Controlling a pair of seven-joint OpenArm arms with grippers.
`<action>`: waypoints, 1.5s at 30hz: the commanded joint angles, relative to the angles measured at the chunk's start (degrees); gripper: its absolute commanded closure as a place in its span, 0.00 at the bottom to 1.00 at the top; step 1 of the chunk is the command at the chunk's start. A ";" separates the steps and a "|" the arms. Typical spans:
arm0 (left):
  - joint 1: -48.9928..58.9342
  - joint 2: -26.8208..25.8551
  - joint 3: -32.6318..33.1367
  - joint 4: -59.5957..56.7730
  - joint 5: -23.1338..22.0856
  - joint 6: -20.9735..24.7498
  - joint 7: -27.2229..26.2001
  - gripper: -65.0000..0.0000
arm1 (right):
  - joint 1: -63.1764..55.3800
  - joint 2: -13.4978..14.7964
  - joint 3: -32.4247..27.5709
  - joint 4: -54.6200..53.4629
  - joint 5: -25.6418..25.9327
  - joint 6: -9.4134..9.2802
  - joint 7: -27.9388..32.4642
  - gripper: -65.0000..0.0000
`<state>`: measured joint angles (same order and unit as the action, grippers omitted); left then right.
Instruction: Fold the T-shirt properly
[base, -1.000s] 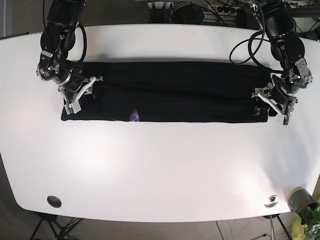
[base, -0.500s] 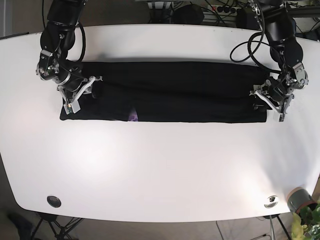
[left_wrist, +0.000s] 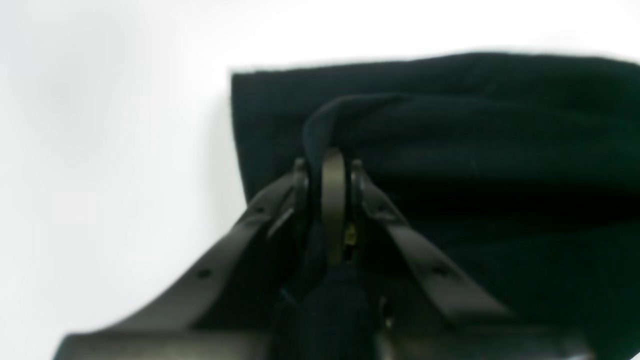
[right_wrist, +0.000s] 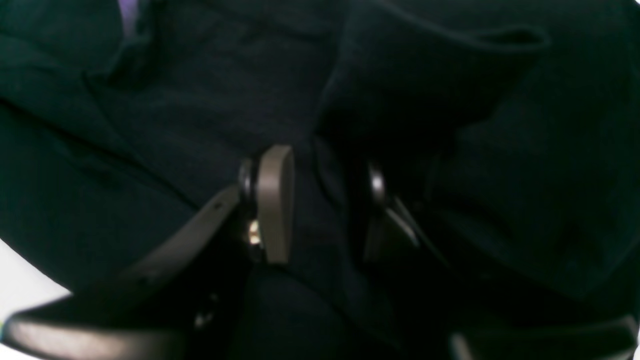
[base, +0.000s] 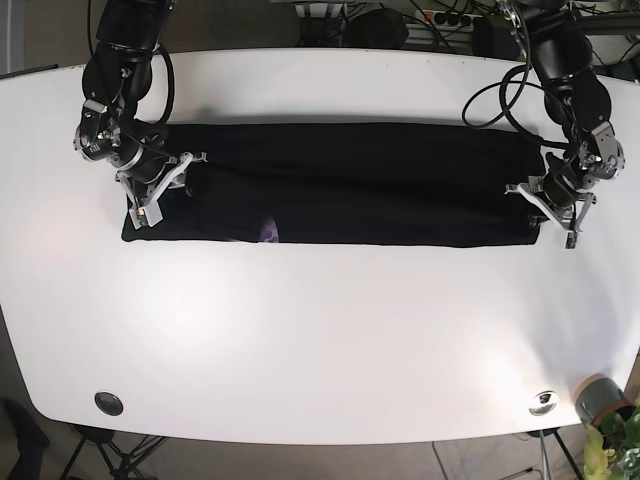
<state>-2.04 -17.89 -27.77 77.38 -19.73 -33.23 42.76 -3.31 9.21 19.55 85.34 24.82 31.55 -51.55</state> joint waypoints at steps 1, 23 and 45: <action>-0.37 -1.32 -1.11 3.98 -0.36 0.13 -0.87 1.00 | 0.37 0.24 0.19 0.42 -0.86 -0.39 -1.24 0.71; 13.25 -2.11 -1.73 14.79 -0.01 -6.28 -0.79 1.00 | 0.28 0.15 0.19 0.42 -0.86 -0.39 -1.24 0.71; 16.15 -4.57 -8.76 10.48 -12.05 -6.77 3.61 0.38 | 0.19 -1.34 0.10 0.51 -0.86 -0.39 -1.24 0.71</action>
<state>14.24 -21.34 -35.18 86.80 -29.82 -39.94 44.23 -3.33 7.81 19.64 85.41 24.75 31.53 -51.44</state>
